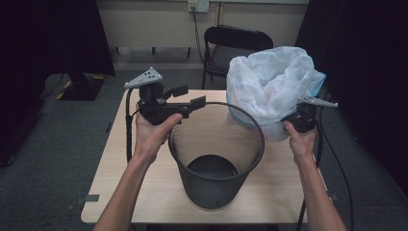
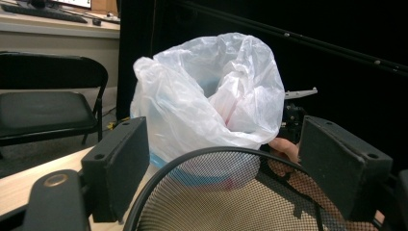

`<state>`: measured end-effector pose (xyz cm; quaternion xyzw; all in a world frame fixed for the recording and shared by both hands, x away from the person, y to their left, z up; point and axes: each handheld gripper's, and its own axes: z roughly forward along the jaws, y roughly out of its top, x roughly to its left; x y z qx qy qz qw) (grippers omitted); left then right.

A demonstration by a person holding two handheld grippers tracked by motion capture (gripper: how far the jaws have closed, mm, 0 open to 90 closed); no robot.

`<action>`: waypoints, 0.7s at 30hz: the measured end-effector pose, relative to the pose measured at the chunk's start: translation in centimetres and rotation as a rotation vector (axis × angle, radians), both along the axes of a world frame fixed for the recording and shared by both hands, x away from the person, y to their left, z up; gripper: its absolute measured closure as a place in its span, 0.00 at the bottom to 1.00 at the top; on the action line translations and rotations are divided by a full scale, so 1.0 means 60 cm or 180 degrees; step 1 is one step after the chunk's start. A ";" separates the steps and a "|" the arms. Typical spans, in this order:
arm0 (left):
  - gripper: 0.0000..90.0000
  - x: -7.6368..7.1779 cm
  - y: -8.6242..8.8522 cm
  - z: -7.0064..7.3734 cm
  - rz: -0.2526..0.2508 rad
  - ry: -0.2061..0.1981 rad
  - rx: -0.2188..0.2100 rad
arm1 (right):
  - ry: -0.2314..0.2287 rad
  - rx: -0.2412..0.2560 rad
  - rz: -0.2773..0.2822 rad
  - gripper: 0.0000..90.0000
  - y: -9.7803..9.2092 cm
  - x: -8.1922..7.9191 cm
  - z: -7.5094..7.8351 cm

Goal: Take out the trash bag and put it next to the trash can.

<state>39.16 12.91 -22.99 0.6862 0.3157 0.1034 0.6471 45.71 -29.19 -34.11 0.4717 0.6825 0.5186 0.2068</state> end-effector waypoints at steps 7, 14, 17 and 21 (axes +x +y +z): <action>0.18 0.001 0.014 -0.010 0.0053 0.0013 -0.0007 | 0.0080 -0.0055 -0.0050 0.99 -0.010 -0.007 -0.034; 0.17 -0.002 0.034 -0.024 0.0120 0.0003 -0.0015 | 0.0148 -0.0138 -0.0130 0.99 -0.021 -0.021 -0.067; 0.17 -0.004 0.046 -0.031 0.0261 -0.0015 0.0006 | 0.0187 -0.0248 -0.0150 0.99 -0.024 -0.029 -0.085; 0.17 -0.001 0.066 -0.042 0.0353 0.0025 0.0016 | 0.0243 -0.0320 -0.0165 0.99 -0.029 -0.039 -0.110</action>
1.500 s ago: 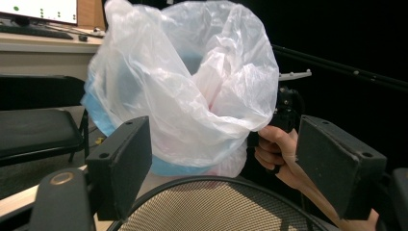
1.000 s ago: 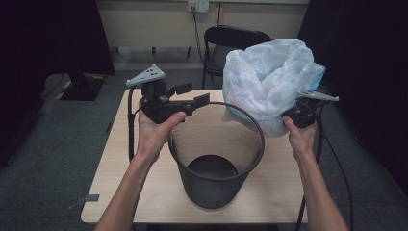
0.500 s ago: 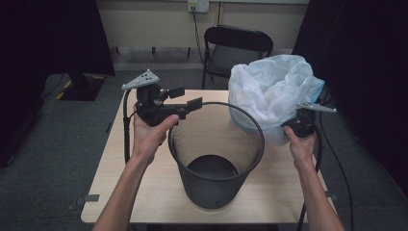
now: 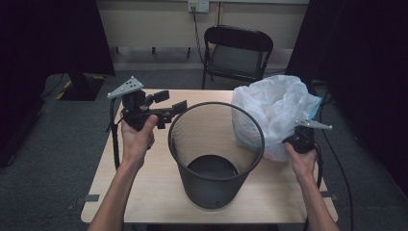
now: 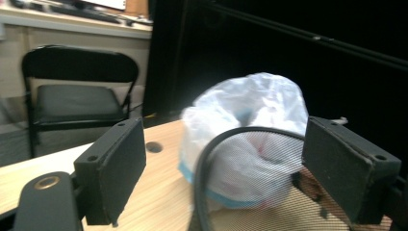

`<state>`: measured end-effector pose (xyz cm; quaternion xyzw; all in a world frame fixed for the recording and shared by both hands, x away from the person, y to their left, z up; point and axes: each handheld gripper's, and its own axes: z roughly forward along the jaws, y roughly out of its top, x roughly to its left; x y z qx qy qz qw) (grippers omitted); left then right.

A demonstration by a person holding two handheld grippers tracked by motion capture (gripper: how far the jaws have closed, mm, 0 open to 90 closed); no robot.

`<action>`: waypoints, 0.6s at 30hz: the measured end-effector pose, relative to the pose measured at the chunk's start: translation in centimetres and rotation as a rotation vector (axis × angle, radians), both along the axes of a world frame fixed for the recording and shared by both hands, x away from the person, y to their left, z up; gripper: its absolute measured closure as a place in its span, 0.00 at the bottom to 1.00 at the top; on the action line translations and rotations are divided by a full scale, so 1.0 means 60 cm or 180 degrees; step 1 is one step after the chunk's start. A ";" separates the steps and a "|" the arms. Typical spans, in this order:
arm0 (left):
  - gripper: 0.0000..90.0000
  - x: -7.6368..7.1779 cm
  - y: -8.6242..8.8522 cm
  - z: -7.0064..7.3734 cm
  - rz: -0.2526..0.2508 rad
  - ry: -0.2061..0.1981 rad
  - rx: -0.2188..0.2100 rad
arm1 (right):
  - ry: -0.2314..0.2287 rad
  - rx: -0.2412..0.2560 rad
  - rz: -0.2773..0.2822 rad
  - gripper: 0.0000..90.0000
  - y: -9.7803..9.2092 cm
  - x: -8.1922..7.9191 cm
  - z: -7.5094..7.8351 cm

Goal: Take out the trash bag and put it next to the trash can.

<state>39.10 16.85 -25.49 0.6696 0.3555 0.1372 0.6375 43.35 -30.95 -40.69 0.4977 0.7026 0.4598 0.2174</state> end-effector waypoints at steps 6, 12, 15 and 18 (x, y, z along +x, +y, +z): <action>0.17 0.004 0.022 -0.026 -0.0002 0.0105 0.0017 | 0.0136 -0.0158 0.0016 0.99 0.000 -0.012 -0.045; 0.17 0.008 0.044 -0.056 0.0108 0.0242 0.0192 | 0.0215 -0.0171 0.0005 0.99 0.003 -0.011 -0.066; 0.17 0.010 0.059 -0.078 0.0304 0.0288 0.0296 | 0.0300 -0.0250 0.0014 0.99 0.015 -0.007 -0.083; 0.17 0.011 0.073 -0.106 0.0349 0.0391 0.0434 | 0.0333 -0.0262 -0.0032 0.99 0.016 0.000 -0.090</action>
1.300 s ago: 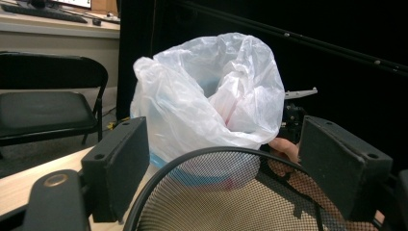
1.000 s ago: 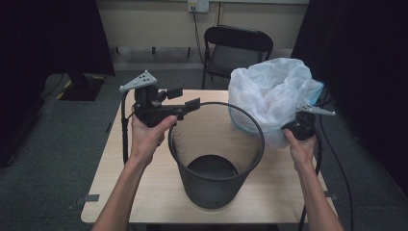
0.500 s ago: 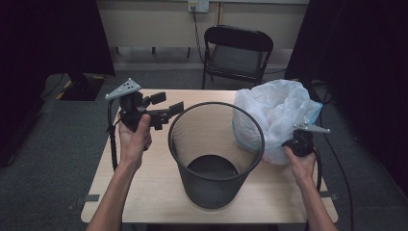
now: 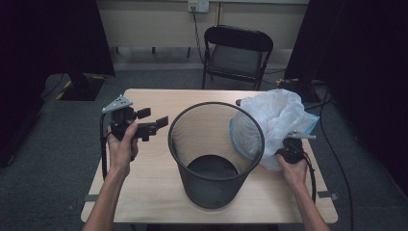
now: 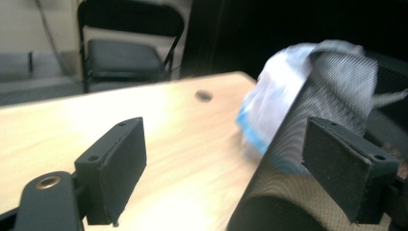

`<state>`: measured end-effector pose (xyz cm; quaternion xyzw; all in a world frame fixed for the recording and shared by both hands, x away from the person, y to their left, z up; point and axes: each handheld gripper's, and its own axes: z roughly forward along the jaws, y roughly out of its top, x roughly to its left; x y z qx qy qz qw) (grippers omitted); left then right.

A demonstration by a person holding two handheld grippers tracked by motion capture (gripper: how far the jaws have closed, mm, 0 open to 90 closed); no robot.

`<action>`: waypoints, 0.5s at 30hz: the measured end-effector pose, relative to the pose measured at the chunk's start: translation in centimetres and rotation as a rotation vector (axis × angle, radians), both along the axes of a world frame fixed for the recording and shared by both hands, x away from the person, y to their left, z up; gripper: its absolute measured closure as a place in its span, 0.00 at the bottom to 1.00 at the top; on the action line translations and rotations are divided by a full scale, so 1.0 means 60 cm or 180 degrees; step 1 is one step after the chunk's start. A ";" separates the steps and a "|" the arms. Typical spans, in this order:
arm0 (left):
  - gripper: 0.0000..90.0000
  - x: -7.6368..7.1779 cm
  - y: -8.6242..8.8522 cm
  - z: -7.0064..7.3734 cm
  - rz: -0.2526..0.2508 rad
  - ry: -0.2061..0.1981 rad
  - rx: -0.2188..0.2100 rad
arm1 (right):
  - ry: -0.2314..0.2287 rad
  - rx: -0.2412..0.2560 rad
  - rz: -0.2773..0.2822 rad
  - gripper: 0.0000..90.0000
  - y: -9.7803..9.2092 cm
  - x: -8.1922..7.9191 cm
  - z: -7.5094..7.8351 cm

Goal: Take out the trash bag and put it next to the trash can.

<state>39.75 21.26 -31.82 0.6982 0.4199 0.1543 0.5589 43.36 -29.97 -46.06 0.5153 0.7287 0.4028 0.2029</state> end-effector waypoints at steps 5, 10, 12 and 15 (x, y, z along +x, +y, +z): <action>0.17 -0.001 0.017 -0.072 0.0125 0.0212 0.0231 | 0.0034 0.0108 -0.0078 0.99 -0.002 0.018 -0.007; 0.17 0.003 0.018 -0.137 0.0307 0.0385 0.0540 | 0.0039 0.0167 -0.0085 0.98 0.005 0.042 -0.011; 0.17 0.001 0.018 -0.161 0.0320 0.0471 0.0641 | 0.0033 0.0139 -0.0069 0.98 0.008 0.048 -0.011; 0.17 -0.007 0.013 -0.198 0.0255 0.0629 0.0756 | 0.0023 0.0179 -0.0073 0.95 0.012 0.053 -0.010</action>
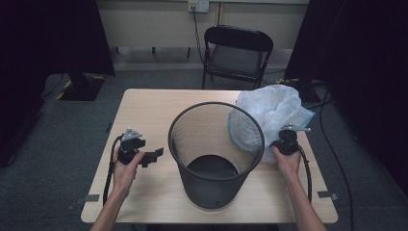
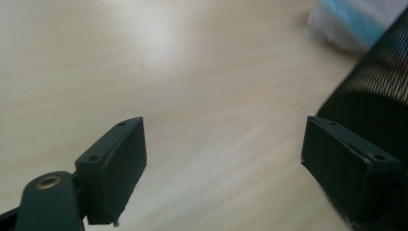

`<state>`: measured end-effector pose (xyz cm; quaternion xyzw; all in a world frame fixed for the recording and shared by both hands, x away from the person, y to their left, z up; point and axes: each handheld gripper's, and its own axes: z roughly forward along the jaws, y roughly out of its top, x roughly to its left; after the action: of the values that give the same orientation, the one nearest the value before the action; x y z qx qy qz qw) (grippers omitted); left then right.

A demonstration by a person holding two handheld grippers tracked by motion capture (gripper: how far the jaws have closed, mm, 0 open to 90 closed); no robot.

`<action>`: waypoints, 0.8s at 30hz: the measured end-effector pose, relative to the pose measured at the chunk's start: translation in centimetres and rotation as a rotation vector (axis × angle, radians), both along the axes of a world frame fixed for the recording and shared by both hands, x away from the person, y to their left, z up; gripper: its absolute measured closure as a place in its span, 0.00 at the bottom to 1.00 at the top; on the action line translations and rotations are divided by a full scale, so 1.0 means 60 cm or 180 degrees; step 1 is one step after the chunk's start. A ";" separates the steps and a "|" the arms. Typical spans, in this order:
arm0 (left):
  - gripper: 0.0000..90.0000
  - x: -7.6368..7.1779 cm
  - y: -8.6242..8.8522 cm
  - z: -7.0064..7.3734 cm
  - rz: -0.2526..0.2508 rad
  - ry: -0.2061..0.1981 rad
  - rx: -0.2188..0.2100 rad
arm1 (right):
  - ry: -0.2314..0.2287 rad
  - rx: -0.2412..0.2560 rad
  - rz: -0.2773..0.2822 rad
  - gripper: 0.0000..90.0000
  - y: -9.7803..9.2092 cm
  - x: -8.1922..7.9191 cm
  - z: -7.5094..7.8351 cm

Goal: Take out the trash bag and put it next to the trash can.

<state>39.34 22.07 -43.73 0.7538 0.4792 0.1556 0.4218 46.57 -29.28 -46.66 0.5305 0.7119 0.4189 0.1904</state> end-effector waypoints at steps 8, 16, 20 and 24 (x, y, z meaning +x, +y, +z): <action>0.18 -0.033 -0.004 -0.069 0.0024 0.0195 0.0434 | -0.0073 0.0077 -0.0043 0.74 0.005 -0.011 0.006; 0.17 -0.065 -0.021 -0.095 0.0012 0.0235 0.0650 | -0.0106 0.0072 -0.0089 0.44 0.006 -0.022 0.018; 0.17 -0.074 -0.022 -0.102 0.0096 0.0085 0.0654 | -0.0032 0.0164 -0.0077 0.30 0.007 -0.028 0.023; 0.15 -0.076 -0.022 -0.105 0.0118 0.0044 0.0647 | -0.0024 0.0215 -0.0117 0.22 0.004 -0.038 0.027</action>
<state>34.80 20.76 -50.06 0.7848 0.4777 0.2059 0.3368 44.27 -29.04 -45.05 0.5481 0.6867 0.4412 0.1827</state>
